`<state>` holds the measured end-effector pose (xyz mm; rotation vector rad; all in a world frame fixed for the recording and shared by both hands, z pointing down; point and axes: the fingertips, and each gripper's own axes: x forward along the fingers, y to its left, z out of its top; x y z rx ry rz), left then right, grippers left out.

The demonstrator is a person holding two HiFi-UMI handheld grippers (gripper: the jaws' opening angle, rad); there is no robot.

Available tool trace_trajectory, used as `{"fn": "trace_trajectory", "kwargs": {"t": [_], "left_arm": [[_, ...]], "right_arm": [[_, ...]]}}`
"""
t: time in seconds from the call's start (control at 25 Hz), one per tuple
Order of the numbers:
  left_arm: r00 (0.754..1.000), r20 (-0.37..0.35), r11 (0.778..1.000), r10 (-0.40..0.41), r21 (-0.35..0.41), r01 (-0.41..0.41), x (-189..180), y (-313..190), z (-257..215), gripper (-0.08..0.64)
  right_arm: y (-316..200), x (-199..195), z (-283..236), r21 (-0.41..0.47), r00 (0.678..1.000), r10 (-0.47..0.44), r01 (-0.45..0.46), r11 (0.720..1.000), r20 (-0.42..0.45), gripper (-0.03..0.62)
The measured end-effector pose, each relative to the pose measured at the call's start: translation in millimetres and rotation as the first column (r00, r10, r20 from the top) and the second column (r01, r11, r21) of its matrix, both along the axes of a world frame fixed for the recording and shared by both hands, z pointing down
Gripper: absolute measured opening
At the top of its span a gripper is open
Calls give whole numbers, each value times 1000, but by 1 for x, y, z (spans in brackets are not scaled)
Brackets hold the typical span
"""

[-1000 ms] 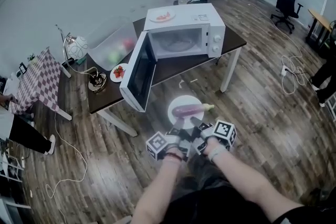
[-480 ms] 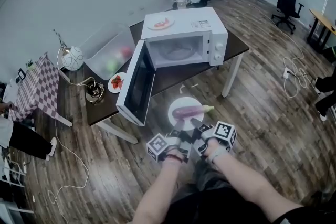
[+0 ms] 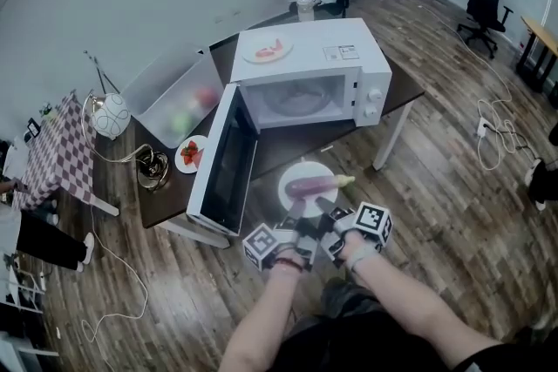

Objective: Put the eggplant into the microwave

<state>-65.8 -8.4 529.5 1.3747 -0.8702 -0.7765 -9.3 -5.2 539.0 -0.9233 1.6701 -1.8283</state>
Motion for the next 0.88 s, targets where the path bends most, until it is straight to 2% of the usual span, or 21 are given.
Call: {"fn": "trace_trajectory", "kwargs": {"t": [0.88], "left_arm": [[997, -10, 997, -75, -5, 75, 10, -126, 6, 26]], "right_arm": [[-130, 10, 3, 0, 997, -81, 81, 997, -15, 21]]}}
